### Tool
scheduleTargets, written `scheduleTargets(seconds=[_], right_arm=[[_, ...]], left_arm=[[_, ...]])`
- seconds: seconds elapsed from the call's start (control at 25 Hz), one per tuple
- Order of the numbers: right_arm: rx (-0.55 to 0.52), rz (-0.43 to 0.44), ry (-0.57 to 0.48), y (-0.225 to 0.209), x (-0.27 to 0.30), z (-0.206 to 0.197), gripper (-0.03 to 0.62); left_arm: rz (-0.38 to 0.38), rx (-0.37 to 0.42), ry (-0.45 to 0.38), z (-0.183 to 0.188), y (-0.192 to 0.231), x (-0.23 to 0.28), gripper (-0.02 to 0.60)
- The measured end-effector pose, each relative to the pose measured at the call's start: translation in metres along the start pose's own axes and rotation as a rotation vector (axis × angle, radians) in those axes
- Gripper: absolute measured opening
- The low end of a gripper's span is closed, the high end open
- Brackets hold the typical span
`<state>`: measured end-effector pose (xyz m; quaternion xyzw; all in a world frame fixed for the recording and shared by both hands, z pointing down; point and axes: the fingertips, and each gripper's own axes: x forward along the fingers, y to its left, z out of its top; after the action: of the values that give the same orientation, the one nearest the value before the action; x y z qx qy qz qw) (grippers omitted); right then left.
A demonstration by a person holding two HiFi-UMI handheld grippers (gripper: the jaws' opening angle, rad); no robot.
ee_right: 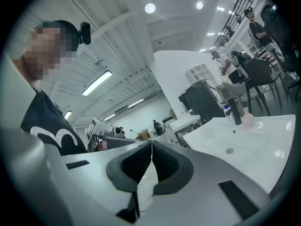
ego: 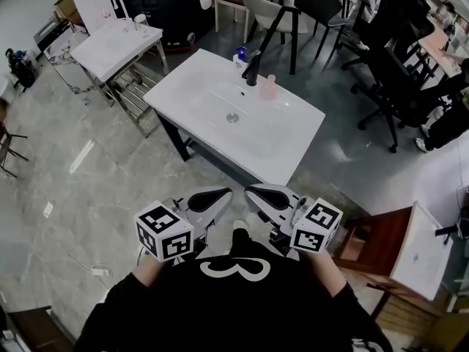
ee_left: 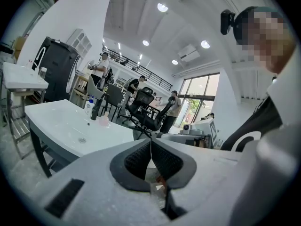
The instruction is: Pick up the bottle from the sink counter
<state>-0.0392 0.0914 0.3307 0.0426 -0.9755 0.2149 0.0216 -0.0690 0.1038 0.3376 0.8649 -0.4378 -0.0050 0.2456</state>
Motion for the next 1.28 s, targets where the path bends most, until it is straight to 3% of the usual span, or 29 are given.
scheduleTargets(seconds=[0.52, 0.76, 1.28], right_arm=[[0.06, -0.026, -0.002, -0.117, 0.004, 0.029, 0.014], [0.082, -0.047, -0.007, -0.172, -0.001, 0.049, 0.014], [0.032, -0.098, -0.022, -0.211, 0.001, 0.076, 0.014]], left_arm=[[0.034, -0.06, 0.064, 0.034, 0.071, 0.099, 0.015], [0.026, -0.047, 0.08, 0.055, 0.089, 0.142, 0.015], [0.037, -0.055, 0.093, 0.057, 0.116, 0.165, 0.015]])
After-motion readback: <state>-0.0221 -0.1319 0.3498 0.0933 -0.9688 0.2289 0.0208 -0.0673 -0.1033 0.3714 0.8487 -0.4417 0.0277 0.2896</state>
